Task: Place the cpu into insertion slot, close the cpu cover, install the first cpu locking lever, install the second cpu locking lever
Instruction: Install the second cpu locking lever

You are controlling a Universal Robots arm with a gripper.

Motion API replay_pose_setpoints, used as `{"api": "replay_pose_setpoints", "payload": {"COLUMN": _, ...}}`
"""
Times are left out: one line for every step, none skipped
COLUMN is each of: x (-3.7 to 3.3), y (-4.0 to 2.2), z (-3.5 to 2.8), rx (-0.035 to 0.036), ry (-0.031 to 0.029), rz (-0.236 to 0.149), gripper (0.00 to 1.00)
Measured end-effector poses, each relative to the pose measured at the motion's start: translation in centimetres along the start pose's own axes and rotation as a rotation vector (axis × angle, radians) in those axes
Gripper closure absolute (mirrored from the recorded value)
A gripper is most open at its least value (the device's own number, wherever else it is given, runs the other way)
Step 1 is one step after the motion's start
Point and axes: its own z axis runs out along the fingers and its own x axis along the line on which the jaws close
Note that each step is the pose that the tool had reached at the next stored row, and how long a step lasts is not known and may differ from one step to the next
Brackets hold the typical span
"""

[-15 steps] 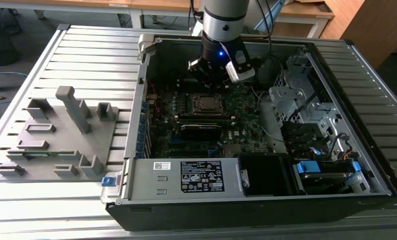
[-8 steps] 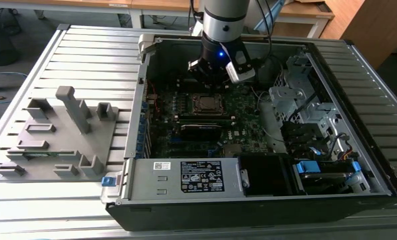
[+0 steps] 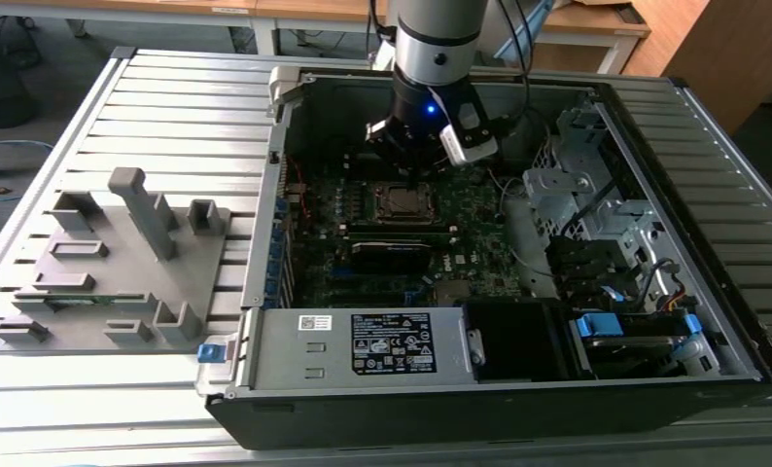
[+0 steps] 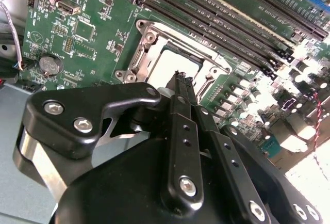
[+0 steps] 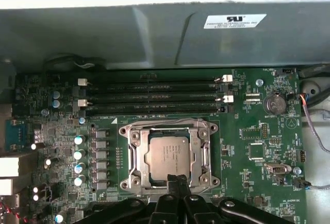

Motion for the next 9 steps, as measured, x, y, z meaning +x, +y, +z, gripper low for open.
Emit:
{"api": "replay_pose_setpoints", "payload": {"x": 0.0, "y": -0.07, "z": -0.01, "rx": 0.0001, "ry": 0.0, "rz": 0.0, "gripper": 0.89}}
{"api": "replay_pose_setpoints", "payload": {"x": -0.01, "y": -0.14, "z": -0.01, "rx": 0.0001, "ry": 0.0, "rz": 0.0, "gripper": 0.89}}
{"api": "replay_pose_setpoints", "payload": {"x": -0.01, "y": -0.2, "z": -0.01, "rx": 0.0, "ry": 0.0, "rz": 0.0, "gripper": 0.89}}
{"api": "replay_pose_setpoints", "payload": {"x": -0.01, "y": -0.25, "z": -0.02, "rx": 0.0, "ry": 0.0001, "rz": 0.0, "gripper": 0.89}}
{"api": "replay_pose_setpoints", "payload": {"x": -0.01, "y": -0.29, "z": -0.02, "rx": 0.0001, "ry": 0.0, "rz": 0.0, "gripper": 0.89}}
{"api": "replay_pose_setpoints", "payload": {"x": -0.01, "y": -0.31, "z": -0.01, "rx": -0.0001, "ry": -0.0001, "rz": 0.0, "gripper": 0.89}}
{"api": "replay_pose_setpoints", "payload": {"x": -0.01, "y": -0.31, "z": -0.02, "rx": 0.0, "ry": 0.0, "rz": 0.0, "gripper": 0.89}}
{"api": "replay_pose_setpoints", "payload": {"x": -0.02, "y": -0.31, "z": -0.02, "rx": 0.0, "ry": 0.0, "rz": 0.0, "gripper": 0.89}}
{"api": "replay_pose_setpoints", "payload": {"x": -0.02, "y": -0.31, "z": -0.02, "rx": 0.0001, "ry": 0.0, "rz": 0.0, "gripper": 0.89}}
